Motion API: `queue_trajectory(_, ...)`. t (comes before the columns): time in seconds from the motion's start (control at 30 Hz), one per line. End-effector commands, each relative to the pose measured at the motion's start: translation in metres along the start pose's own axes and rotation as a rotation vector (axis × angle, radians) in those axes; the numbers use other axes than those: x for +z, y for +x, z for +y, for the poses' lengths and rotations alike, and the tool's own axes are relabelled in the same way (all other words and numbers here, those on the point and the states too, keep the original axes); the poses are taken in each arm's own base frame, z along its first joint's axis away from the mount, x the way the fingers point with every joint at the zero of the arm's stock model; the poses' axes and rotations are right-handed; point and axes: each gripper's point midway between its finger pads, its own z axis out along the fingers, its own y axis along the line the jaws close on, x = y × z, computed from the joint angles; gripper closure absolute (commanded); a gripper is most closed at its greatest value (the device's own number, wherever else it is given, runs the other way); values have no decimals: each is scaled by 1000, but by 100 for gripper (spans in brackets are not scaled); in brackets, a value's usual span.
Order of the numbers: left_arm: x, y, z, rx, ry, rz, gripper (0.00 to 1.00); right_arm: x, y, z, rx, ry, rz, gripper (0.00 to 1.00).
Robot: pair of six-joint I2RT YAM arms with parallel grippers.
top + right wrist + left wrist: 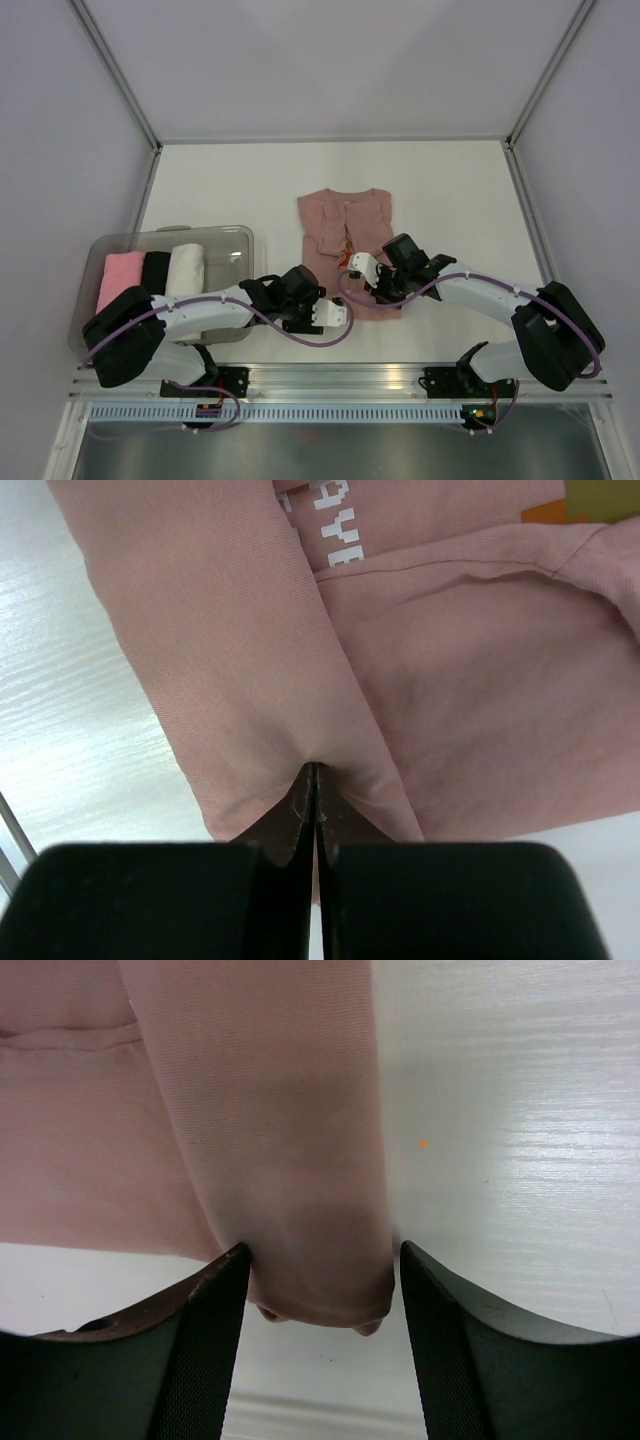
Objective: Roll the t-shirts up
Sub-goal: Roll the tshirt
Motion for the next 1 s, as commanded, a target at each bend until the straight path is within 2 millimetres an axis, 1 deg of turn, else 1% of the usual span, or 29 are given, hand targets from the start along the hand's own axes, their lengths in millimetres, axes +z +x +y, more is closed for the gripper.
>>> queue_trajectory(0.0,8,-2,-8,-33,30,-9,34,-5,-14,-6,-3,16,-28,100)
queue_trajectory(0.03,8,-2,-8,-33,28,-5,39,-5,-15,-6,-6,15,-30,100)
queue_trajectory(0.1,10,0,-8,-37,28,4,55,-7,-15,-6,-11,16,-31,100)
queue_trajectory(0.13,10,1,-8,-37,27,5,70,-8,-16,-6,-18,19,-34,99)
queue_trajectory(0.17,9,0,-7,-38,22,3,75,-11,-17,-8,-32,26,-37,95)
queue_trajectory(0.2,7,0,-4,-40,7,3,79,-17,-19,-12,-43,61,-40,92)
queue_trajectory(0.23,7,0,-3,-40,4,4,86,-22,-19,-15,-48,92,-41,87)
queue_trajectory(0.27,6,1,-2,-48,3,5,89,-32,-24,-21,-74,137,-64,75)
queue_trajectory(0.3,4,-2,-2,-57,13,-11,90,-38,-20,-23,-100,165,-49,71)
queue_trajectory(0.33,1,-6,1,-75,19,-29,94,-40,-15,-20,-132,160,-39,66)
queue_trajectory(0.37,-1,-6,-1,-110,58,-46,94,-49,-13,-17,-196,166,-43,61)
queue_trajectory(0.4,-4,-8,-1,-140,76,-58,96,-52,-10,-14,-222,165,-40,58)
queue_trajectory(0.43,-7,-14,5,-158,85,-79,97,-52,-3,-9,-246,154,-29,57)
queue_trajectory(0.47,-10,-13,1,-195,132,-92,98,-58,-1,-4,-279,155,-33,54)
queue_trajectory(0.5,-13,-15,7,-223,143,-109,98,-57,4,1,-320,148,-21,53)
queue_trajectory(0.53,-15,-17,7,-235,163,-122,98,-58,5,5,-338,147,-20,52)
queue_trajectory(0.57,-18,-21,4,-250,198,-144,98,-59,0,11,-371,147,-40,47)
queue_trajectory(0.6,-19,-20,2,-258,216,-145,98,-58,-1,14,-363,152,-46,45)
queue_trajectory(0.63,-21,-21,5,-263,217,-148,98,-56,1,15,-352,168,-39,44)
queue_trajectory(0.67,-21,-22,6,-259,218,-152,98,-54,-5,19,-359,173,-61,43)
queue_trajectory(0.7,-21,-21,7,-259,218,-152,98,-50,0,22,-345,166,-56,43)
queue_trajectory(0.73,-21,-22,7,-262,220,-155,98,-47,1,22,-339,171,-56,41)
queue_trajectory(0.77,-21,-22,7,-266,226,-159,98,-45,-4,22,-340,178,-79,40)
queue_trajectory(0.87,-21,-23,7,-268,232,-158,98,-37,-7,22,-334,176,-82,39)
queue_trajectory(0.97,-21,-21,8,-267,230,-154,98,-29,3,12,-301,212,-11,37)
